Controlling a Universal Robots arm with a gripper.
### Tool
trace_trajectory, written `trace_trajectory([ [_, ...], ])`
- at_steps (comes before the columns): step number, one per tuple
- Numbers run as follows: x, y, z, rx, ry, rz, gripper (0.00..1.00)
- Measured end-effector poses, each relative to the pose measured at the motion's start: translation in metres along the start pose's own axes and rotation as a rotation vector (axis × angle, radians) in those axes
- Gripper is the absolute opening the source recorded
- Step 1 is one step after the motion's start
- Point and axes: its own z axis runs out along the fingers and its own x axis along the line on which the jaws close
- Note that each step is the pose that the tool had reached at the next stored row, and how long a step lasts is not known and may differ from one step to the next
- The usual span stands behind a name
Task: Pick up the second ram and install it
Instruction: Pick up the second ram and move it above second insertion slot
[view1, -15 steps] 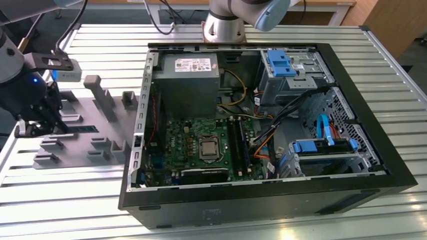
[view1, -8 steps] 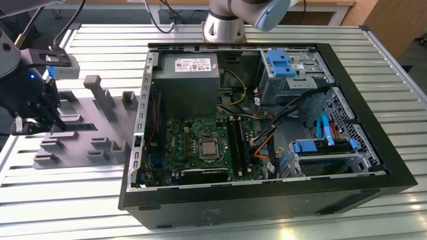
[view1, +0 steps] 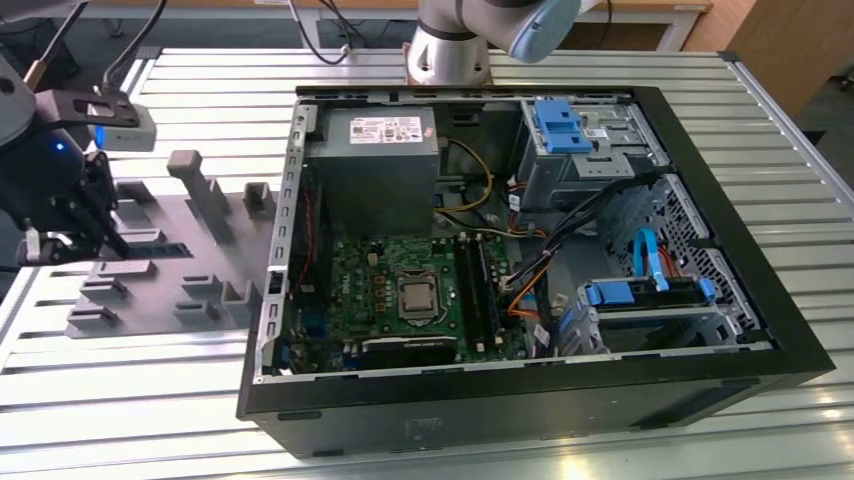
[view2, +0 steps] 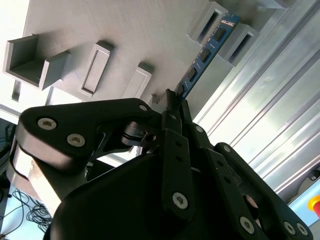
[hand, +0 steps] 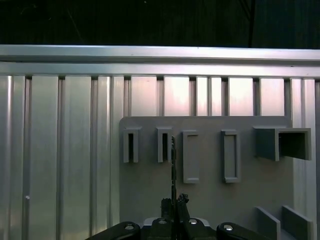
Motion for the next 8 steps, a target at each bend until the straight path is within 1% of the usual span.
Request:
trace_trajectory([
  [8, -0.0006, 0.0001, -0.0037, 0.0, 0.0001, 0.0, 0.14],
])
